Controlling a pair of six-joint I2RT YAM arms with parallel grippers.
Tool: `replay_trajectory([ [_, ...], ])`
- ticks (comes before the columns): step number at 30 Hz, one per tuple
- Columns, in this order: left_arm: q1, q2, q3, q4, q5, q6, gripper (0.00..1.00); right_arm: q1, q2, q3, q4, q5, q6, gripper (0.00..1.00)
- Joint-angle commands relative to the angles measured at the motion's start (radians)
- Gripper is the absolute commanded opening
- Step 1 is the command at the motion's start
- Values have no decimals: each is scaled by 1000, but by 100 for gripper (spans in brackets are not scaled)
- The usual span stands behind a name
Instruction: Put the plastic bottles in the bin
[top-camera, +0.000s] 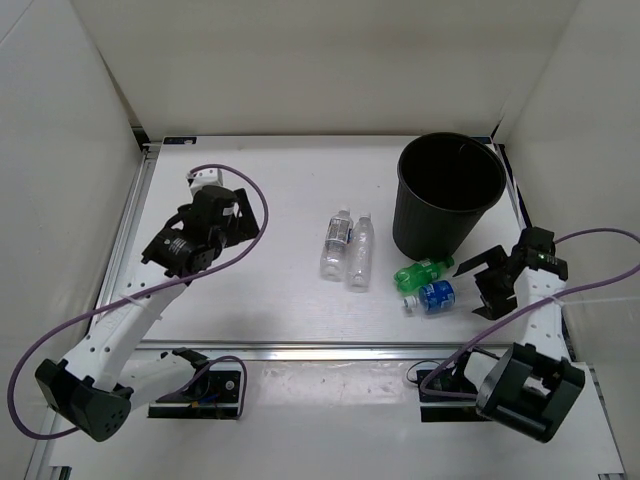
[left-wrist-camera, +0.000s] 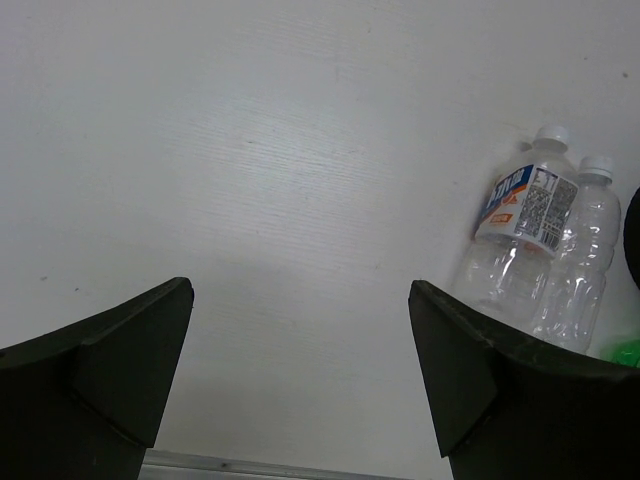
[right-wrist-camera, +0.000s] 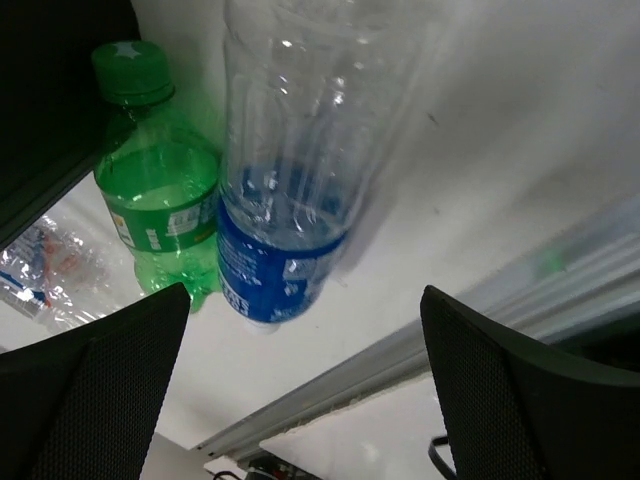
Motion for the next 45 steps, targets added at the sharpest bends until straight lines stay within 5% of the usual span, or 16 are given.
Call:
replay_trajectory([
  [1, -5, -26, -17, 7, -20, -5, 100, -6, 26, -43, 154, -101, -9, 100],
  [12, 4, 54, 36, -20, 23, -15, 100, -47, 254, -132, 288, -95, -32, 100],
  [15, 4, 63, 36, -20, 23, -15, 100, -61, 322, -111, 288, -125, -56, 75],
  [17, 4, 63, 36, -29, 23, -15, 100, -61, 332, -81, 251, -135, -67, 67],
  [19, 4, 74, 45, -29, 14, -15, 100, -61, 293, -48, 150, -118, -67, 50],
  [22, 4, 84, 45, -29, -14, -15, 100, -24, 169, 10, -31, -54, -32, 38],
  [27, 4, 106, 64, -20, -26, -15, 100, 99, -98, 281, -262, -47, 80, 37],
  [31, 4, 115, 55, 6, -26, -37, 100, 119, -65, 700, -329, 84, 83, 34],
  [35, 4, 147, 24, 49, 84, -48, 100, 189, 174, 1135, -214, 173, -25, 34],
  [39, 4, 204, 36, 83, 84, -48, 100, 342, 401, 1353, -128, 434, -114, 38],
  [45, 4, 287, 149, 92, 70, -5, 100, 408, 563, 1409, -137, 491, -164, 100],
])
